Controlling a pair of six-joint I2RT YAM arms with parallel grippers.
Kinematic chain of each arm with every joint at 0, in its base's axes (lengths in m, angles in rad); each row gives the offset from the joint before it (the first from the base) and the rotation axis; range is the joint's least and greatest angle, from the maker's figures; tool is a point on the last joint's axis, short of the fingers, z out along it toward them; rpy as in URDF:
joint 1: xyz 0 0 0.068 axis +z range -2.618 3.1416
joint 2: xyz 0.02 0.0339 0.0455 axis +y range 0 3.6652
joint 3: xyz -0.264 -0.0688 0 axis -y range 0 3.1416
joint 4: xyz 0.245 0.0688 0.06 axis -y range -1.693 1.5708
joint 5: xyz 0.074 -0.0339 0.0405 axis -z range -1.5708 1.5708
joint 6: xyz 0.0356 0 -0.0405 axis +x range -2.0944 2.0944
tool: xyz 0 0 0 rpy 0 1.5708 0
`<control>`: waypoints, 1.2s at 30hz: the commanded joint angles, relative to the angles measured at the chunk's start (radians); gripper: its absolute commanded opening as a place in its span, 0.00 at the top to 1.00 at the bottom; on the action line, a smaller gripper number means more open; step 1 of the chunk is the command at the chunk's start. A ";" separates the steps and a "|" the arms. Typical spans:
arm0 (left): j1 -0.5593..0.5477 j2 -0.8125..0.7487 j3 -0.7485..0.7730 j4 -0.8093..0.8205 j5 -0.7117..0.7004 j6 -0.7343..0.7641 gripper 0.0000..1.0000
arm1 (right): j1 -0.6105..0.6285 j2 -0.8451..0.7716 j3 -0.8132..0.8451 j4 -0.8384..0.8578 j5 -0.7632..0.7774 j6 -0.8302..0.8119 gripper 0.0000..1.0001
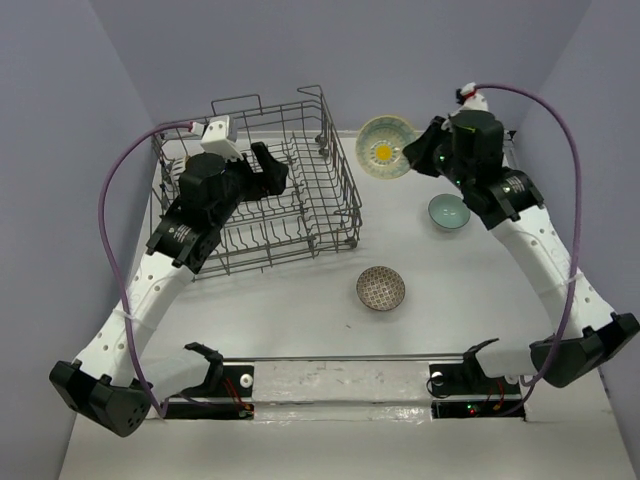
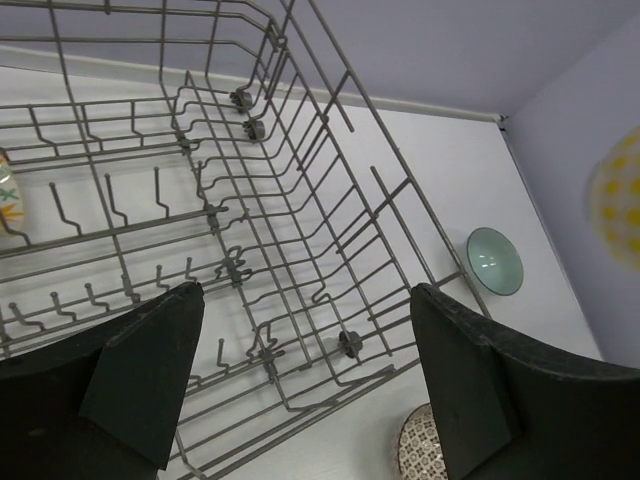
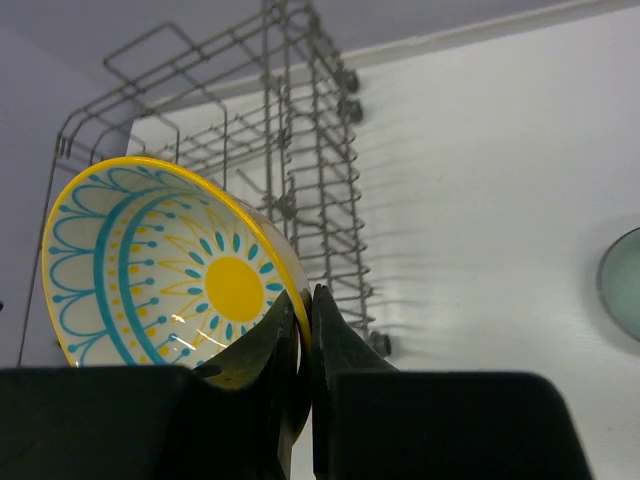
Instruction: Load the bowls into the dish rack
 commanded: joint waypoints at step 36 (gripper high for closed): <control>-0.038 0.080 -0.082 0.202 0.208 -0.111 0.46 | 0.436 0.283 0.210 0.071 0.192 -0.031 0.99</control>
